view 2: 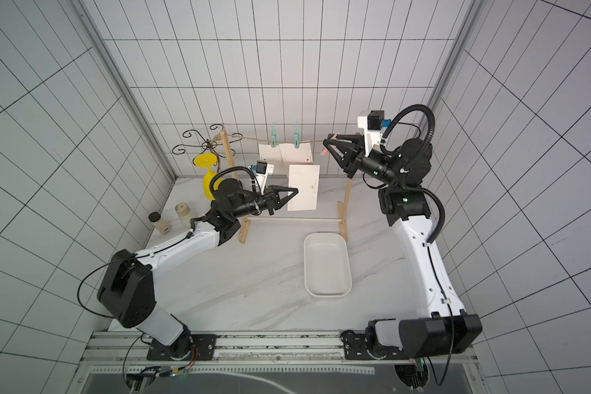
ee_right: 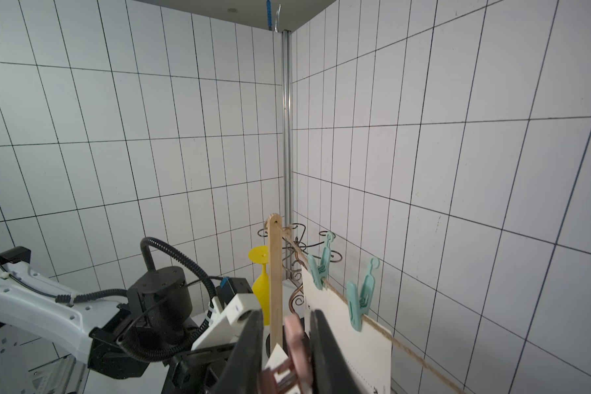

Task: Remove the postcards from the strings
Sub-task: Place the postcard at the center of the board, then place the clamp in the storage box.

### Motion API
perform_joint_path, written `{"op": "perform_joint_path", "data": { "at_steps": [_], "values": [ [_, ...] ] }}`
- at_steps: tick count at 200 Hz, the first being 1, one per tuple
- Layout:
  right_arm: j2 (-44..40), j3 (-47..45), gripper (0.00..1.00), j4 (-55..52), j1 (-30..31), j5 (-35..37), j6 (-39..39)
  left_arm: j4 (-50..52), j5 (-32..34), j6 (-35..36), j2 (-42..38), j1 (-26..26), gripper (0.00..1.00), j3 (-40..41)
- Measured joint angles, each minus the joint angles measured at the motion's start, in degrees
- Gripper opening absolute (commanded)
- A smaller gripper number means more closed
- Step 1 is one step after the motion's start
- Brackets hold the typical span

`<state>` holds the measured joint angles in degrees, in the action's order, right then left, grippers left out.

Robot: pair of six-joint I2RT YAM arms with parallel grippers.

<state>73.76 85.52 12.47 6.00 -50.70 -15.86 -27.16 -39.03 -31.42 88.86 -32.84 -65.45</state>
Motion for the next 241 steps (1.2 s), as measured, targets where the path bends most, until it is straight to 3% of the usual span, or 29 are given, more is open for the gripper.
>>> {"op": "perform_joint_path", "data": {
  "at_steps": [82, 118, 158, 216, 241],
  "values": [
    [-17.0, -38.4, 0.00, -1.8, 5.2, 9.7, -4.1, 9.4, 9.2, -0.7, -25.4, -0.6, 0.00, 27.6],
    [-21.8, -51.1, 0.00, -2.2, 6.9, 14.5, -6.8, 13.2, 10.6, -3.3, -28.0, -1.8, 0.00, 36.5],
    [-23.6, -59.3, 0.00, -2.4, 7.8, 19.4, -10.1, 15.4, 10.7, -5.4, -27.1, -2.6, 0.00, 39.4],
    [-20.0, -64.0, 0.00, -2.6, 8.8, 25.8, -13.9, 12.3, 9.6, -8.7, -22.3, -3.4, 0.36, 42.7],
    [-16.8, -64.4, 0.00, -2.6, 9.8, 28.2, -14.8, 11.6, 9.4, -9.4, -21.7, -3.4, 0.39, 42.9]
  ]
}}
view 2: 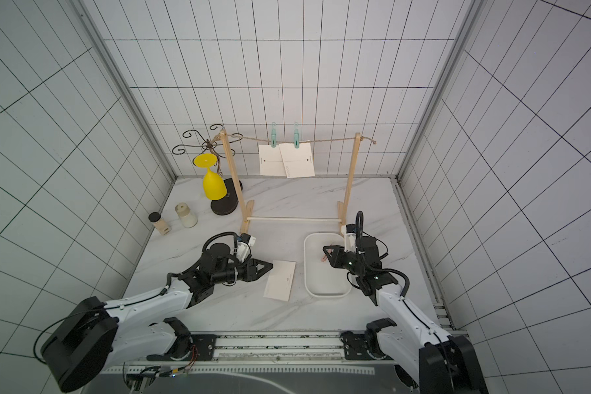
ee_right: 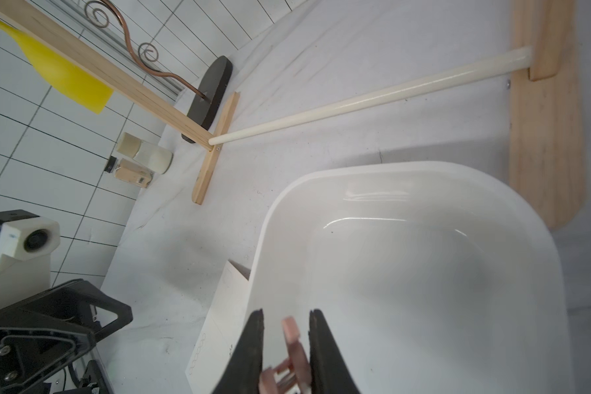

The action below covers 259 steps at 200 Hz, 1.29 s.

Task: Remove the postcards from the strings
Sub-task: Place the clamp in the storage box, then pinch the postcard on the clothesline.

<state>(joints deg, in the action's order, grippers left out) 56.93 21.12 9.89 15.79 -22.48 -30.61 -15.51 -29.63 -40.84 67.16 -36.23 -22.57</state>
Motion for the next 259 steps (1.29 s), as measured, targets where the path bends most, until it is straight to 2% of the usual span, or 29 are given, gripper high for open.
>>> {"op": "perform_joint_path", "data": {
  "at_steps": [31, 44, 56, 68, 90, 152, 159, 175, 183, 228, 259],
  "values": [
    [3.0, -0.2, 0.00, 0.4, 1.0, 2.4, -0.5, -0.2, 0.0, -0.1, 0.1, 0.0, 0.39, 0.0],
    [3.7, -0.4, 0.18, 0.5, 1.3, 2.7, -0.7, -0.1, 0.0, -0.1, 0.3, 0.0, 0.39, -0.2],
    [4.1, -0.4, 0.40, 0.5, 1.5, 3.2, -1.0, 0.1, 0.0, -0.1, 0.4, 0.0, 0.40, -0.7],
    [4.3, -0.4, 0.50, 0.6, 1.5, 3.6, -1.5, 0.3, 0.0, 0.2, 0.4, 0.0, 0.40, -1.4],
    [4.2, -0.4, 0.61, 0.8, 1.8, 4.0, -1.5, 1.1, 0.0, 0.7, 0.4, 0.0, 0.42, -3.6],
    [-1.2, 1.6, 0.68, -4.7, 1.8, 7.1, 0.1, 3.8, 2.3, 2.3, -3.2, 3.6, 0.49, -11.6],
    [-1.5, 3.0, 0.79, -5.9, 1.8, 7.2, 0.6, 3.7, 3.3, 2.8, -3.6, 3.9, 0.50, -12.8],
    [-1.9, 7.8, 0.86, -7.8, 1.8, 7.1, 2.1, 3.8, 5.7, 4.6, -3.9, 4.5, 0.50, -16.4],
    [-2.0, 10.8, 0.95, -8.2, 1.8, 6.7, 2.8, 3.8, 6.5, 5.4, -3.7, 4.7, 0.51, -18.4],
    [0.0, 29.5, 0.94, -8.1, 1.8, 1.5, 7.4, 2.1, 8.5, 10.8, 2.0, 5.6, 0.54, -31.7],
    [4.7, 41.9, 0.94, -7.8, 1.8, -3.2, 9.5, 0.3, 8.5, 12.9, 7.2, 5.6, 0.57, -36.7]
  ]
}}
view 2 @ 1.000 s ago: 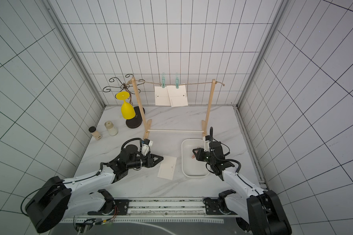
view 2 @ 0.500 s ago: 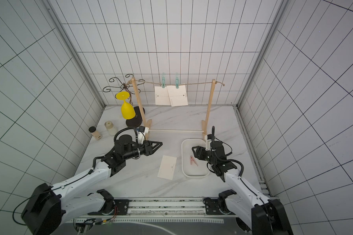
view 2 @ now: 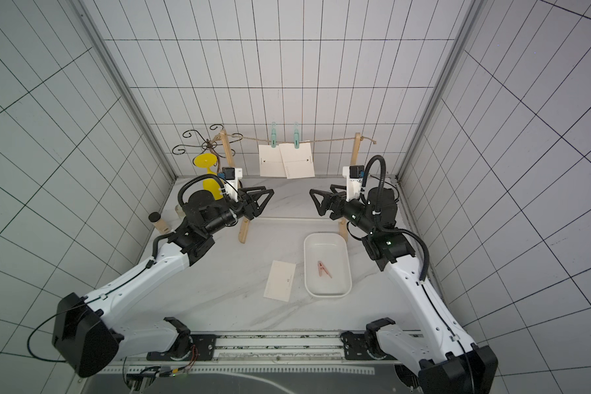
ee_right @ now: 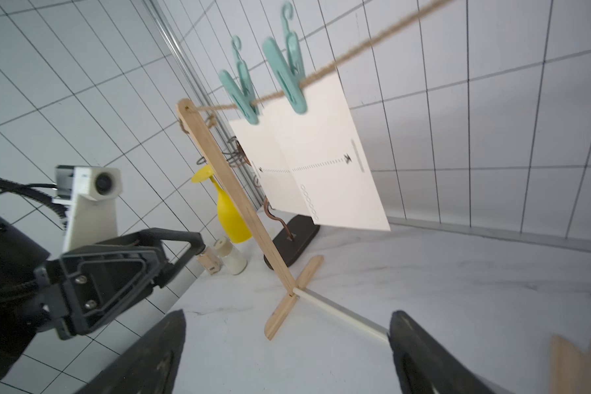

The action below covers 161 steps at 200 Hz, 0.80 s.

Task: Remove the postcards from the strings
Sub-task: Pinch the postcard on the clothesline.

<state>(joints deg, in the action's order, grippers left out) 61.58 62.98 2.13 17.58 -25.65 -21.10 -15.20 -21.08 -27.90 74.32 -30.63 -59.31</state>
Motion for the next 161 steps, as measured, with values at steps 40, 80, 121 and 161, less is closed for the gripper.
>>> {"op": "perform_joint_path", "data": {
  "at_steps": [40, 80, 121, 161],
  "values": [
    [5.3, 12.3, 0.94, 0.5, 0.1, -5.1, 2.5, -2.7, -1.3, 1.0, 5.8, 0.0, 0.59, -3.9],
    [12.8, 25.7, 0.94, 0.5, 0.1, -8.8, 4.4, -4.3, -3.4, 1.2, 10.8, 0.3, 0.60, -9.6],
    [21.4, 38.7, 0.94, -0.2, 0.0, -10.2, 5.9, -4.7, -4.2, 1.6, 14.3, 1.4, 0.63, -13.3],
    [29.4, 49.1, 0.94, -1.5, -1.1, -11.8, 6.4, -3.7, -4.5, 1.9, 18.6, 3.3, 0.63, -17.6]
  ]
}}
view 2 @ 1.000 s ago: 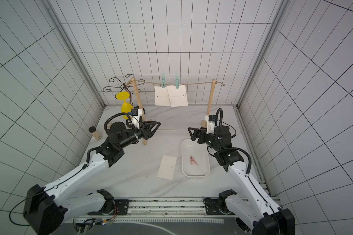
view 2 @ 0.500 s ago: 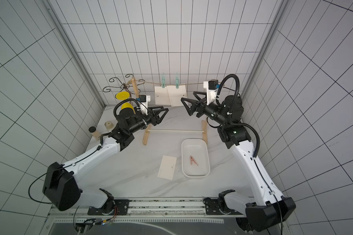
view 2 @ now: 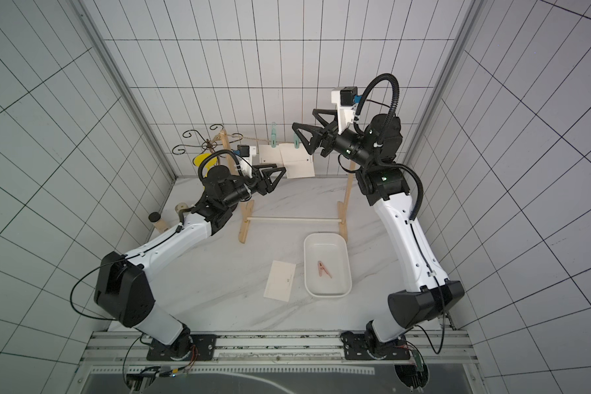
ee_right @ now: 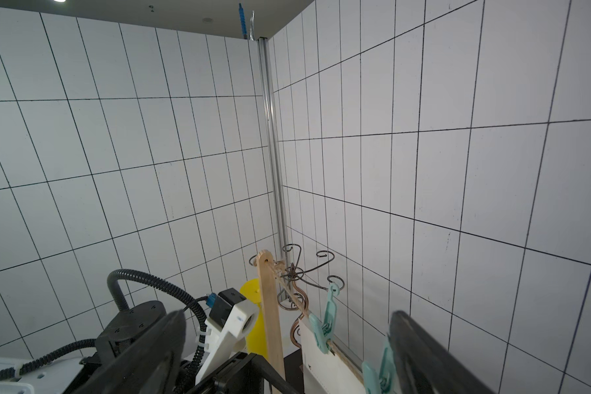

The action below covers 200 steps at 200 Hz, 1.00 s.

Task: Remove the postcards from the strings
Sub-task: Pinch the postcard on the clothesline.

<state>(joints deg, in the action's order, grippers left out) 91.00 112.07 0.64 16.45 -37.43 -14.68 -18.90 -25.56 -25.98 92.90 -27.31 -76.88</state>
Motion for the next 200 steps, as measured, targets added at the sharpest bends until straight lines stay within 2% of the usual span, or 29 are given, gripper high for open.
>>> {"op": "perform_joint_path", "data": {
  "at_steps": [67, 200],
  "values": [
    [8.0, 7.7, 0.93, -0.9, -4.0, -2.9, -0.5, 2.1, -0.5, 1.0, 4.7, 0.9, 0.64, -4.4],
    [12.1, 11.5, 0.93, 0.8, -6.1, -7.3, -2.3, 2.4, -2.8, 1.0, 10.1, 0.9, 0.65, -8.8]
  ]
}}
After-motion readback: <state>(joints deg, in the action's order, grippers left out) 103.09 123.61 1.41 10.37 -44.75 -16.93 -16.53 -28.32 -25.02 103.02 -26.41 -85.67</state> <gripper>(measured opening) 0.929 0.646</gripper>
